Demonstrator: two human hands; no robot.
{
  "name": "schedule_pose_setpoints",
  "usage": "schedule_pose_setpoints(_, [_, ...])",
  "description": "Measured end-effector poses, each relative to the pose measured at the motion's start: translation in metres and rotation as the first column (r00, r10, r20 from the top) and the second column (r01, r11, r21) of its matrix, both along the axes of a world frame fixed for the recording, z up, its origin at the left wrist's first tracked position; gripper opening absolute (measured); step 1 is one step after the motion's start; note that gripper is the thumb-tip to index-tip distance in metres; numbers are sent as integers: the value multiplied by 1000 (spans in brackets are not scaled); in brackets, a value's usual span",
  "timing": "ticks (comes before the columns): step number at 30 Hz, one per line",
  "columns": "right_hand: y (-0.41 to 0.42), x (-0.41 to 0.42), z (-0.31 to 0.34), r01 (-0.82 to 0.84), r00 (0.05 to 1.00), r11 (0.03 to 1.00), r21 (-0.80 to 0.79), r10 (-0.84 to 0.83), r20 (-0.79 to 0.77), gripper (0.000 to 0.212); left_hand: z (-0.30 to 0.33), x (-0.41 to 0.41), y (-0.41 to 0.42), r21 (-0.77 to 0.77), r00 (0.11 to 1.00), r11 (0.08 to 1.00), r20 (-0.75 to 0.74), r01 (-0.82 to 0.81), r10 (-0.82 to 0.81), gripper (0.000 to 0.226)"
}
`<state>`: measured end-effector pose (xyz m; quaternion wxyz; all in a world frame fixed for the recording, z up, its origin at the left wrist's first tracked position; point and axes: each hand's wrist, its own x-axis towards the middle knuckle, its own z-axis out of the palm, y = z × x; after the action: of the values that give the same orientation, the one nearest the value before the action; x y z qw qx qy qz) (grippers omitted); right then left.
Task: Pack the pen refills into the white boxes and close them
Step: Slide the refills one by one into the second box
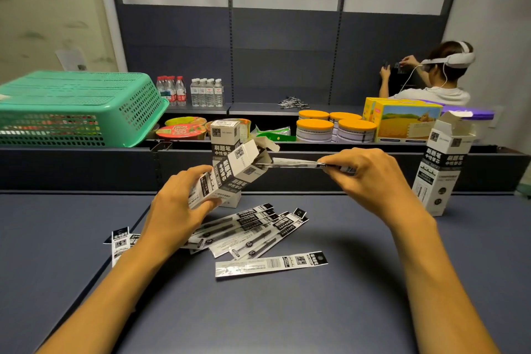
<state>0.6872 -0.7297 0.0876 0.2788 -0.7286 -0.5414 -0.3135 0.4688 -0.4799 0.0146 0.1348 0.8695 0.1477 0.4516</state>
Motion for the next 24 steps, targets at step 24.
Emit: schedule_pose_setpoints(24, [54, -47, -9, -181, 951, 971, -154, 212, 226, 26, -5, 6, -4, 77, 997, 996, -70, 47, -42, 66])
